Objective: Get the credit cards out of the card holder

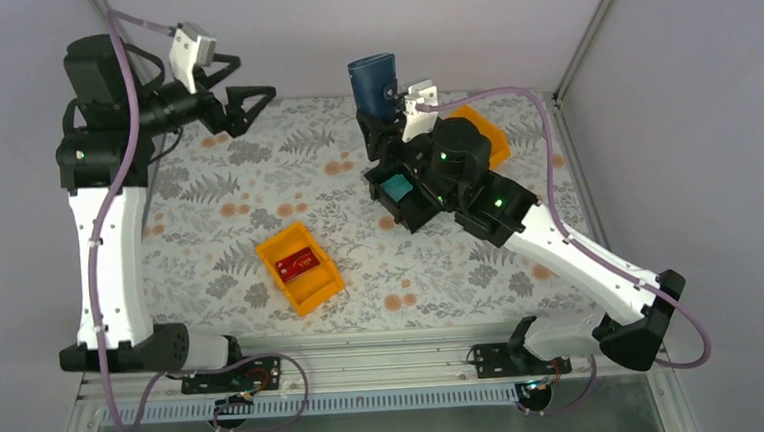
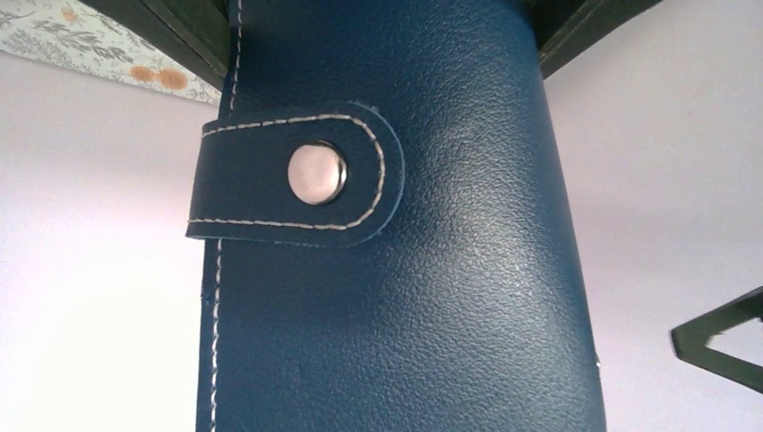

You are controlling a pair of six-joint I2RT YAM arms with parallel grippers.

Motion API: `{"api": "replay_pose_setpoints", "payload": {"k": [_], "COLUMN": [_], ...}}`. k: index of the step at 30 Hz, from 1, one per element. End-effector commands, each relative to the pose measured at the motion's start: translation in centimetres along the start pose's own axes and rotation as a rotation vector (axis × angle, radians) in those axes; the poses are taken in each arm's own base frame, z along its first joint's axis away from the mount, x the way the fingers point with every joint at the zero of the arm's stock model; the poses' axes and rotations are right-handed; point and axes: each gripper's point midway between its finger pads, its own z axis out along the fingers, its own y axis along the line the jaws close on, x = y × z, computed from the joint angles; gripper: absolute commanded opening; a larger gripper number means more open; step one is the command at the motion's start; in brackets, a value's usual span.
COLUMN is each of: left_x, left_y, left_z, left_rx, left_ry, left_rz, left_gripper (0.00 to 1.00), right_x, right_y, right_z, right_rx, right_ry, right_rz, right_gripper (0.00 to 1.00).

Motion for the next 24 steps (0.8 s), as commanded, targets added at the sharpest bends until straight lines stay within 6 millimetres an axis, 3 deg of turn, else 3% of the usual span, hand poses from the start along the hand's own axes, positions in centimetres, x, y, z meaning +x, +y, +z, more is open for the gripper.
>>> {"api": "replay_pose_setpoints", "payload": {"k": [1, 7, 12, 15, 19, 22, 24], "left_x": [0.5, 0.4, 1.0, 2.2, 2.3, 2.8, 3.5], "left_y": [-4.6, -11.0, -10.0, -10.8, -10.6, -11.7, -12.4], "left_z": [1.0, 6.2, 8.9, 9.8, 10.2, 9.7, 9.4], "left_rx": [0.113, 0.272, 0.255, 0.307, 0.308, 0.377, 0.419], "left_ry": [-0.013, -0.026, 0.000, 0.008, 0.003, 0.020, 0.038], "left_rz": [-0.057, 0.097, 0.038, 0.029, 0.009, -0.009, -0.028], "left_gripper": [1.00, 1.00, 1.00, 1.00, 1.00, 0.89, 0.74], "right_x": [-0.6, -1.0, -0.7, 0.2, 1.7, 2.5, 2.6], "right_y": [0.1, 1.0, 2.4, 3.1, 4.6, 4.7, 4.7], "right_z": [-0.1, -0.9, -1.1, -0.7, -0.4, -0.5, -0.6], "right_rx": [-0.002, -0.056, -0.136, -0.167, -0.247, -0.255, -0.260], "right_ry": [-0.047, -0.056, -0.045, -0.020, 0.018, 0.038, 0.040], "right_rz": [-0.001, 0.002, -0.006, -0.019, -0.076, -0.101, -0.115], "right_gripper": [0.62, 0.61, 0.60, 0.60, 0.59, 0.60, 0.60]}}
